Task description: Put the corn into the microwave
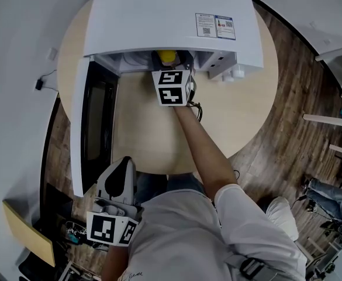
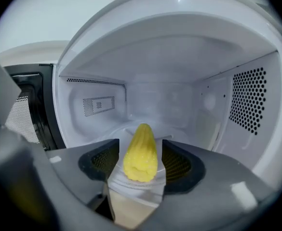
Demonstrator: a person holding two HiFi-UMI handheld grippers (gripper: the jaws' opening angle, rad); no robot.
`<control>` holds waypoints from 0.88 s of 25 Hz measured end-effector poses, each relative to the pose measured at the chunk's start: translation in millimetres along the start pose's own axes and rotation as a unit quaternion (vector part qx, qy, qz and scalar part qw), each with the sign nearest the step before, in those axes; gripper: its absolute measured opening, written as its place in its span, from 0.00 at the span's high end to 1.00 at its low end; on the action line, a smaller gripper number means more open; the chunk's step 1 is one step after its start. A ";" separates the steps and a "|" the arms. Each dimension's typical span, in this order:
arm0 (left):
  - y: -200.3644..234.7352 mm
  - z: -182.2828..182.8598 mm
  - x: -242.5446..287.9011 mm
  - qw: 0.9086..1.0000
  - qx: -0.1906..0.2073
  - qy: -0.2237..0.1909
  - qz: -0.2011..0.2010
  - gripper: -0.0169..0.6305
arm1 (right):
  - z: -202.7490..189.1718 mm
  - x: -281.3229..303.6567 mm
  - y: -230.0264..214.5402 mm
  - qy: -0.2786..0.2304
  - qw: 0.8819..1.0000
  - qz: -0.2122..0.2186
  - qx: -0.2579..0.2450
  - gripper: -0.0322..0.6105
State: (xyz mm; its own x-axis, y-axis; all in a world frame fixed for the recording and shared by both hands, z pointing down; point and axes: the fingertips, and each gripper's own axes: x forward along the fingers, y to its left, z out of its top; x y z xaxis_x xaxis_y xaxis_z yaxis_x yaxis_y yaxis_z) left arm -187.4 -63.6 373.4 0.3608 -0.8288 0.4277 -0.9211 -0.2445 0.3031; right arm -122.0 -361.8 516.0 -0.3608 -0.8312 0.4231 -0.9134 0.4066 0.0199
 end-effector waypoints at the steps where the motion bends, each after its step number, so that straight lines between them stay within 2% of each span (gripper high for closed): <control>1: 1.1 0.5 -0.3 1.000 0.001 -0.001 0.003 0.98 | 0.8 -3.2 -0.2 -0.003 1.000 0.002 0.001 0.51; 9: 0.0 1.6 -2.5 1.000 0.006 -0.010 0.011 0.98 | 6.6 -29.3 5.3 -0.015 0.999 0.037 0.030 0.57; 17: -11.1 4.6 -6.0 1.000 0.006 -0.023 0.011 0.98 | 3.4 -60.0 13.8 -0.008 0.997 0.073 0.035 0.62; 22: -14.0 7.1 0.0 0.999 0.010 -0.033 0.007 0.98 | -0.3 -75.1 16.9 0.000 0.995 0.100 0.018 0.66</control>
State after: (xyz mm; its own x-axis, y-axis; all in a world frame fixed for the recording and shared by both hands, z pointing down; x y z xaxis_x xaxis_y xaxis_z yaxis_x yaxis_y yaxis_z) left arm -175.5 -63.8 363.1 0.3382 -0.8635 0.3742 -0.9289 -0.2424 0.2800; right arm -110.3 -292.4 484.8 -0.5367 -0.7349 0.4145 -0.8290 0.5507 -0.0971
